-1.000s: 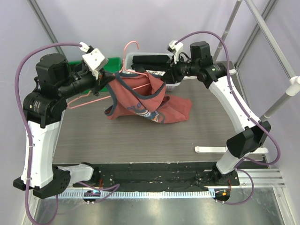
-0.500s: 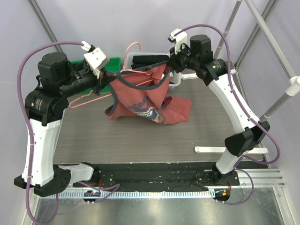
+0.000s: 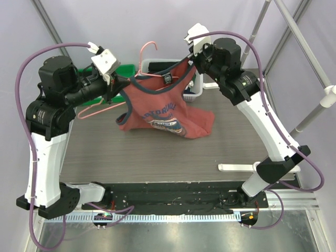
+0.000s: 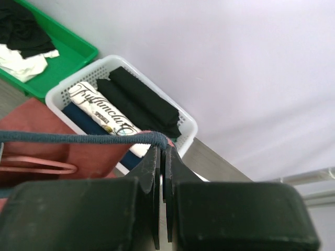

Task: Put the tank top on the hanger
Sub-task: Hang the tank top on the hanger.

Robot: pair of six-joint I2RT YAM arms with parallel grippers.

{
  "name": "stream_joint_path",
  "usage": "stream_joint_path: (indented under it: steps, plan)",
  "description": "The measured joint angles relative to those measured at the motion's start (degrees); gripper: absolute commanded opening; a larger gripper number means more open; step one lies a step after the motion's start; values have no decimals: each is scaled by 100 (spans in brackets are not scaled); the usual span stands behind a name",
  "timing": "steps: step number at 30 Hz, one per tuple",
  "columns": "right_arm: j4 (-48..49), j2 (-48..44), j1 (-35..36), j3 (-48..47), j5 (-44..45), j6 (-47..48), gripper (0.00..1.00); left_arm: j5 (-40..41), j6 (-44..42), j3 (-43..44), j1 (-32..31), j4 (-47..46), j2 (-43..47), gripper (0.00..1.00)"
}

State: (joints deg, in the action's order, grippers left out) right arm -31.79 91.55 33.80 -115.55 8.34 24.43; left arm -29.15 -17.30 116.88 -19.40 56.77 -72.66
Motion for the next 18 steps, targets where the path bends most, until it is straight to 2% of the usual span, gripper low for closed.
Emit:
stream_joint_path:
  steps: [9,18]
  plan:
    - [-109,-400,157,592,70,50,1,149,238,63,-4,-131,-57,0]
    - [-151,-409,439,660,35,-210,1,-87,584,-13,-105,-352,-151,0]
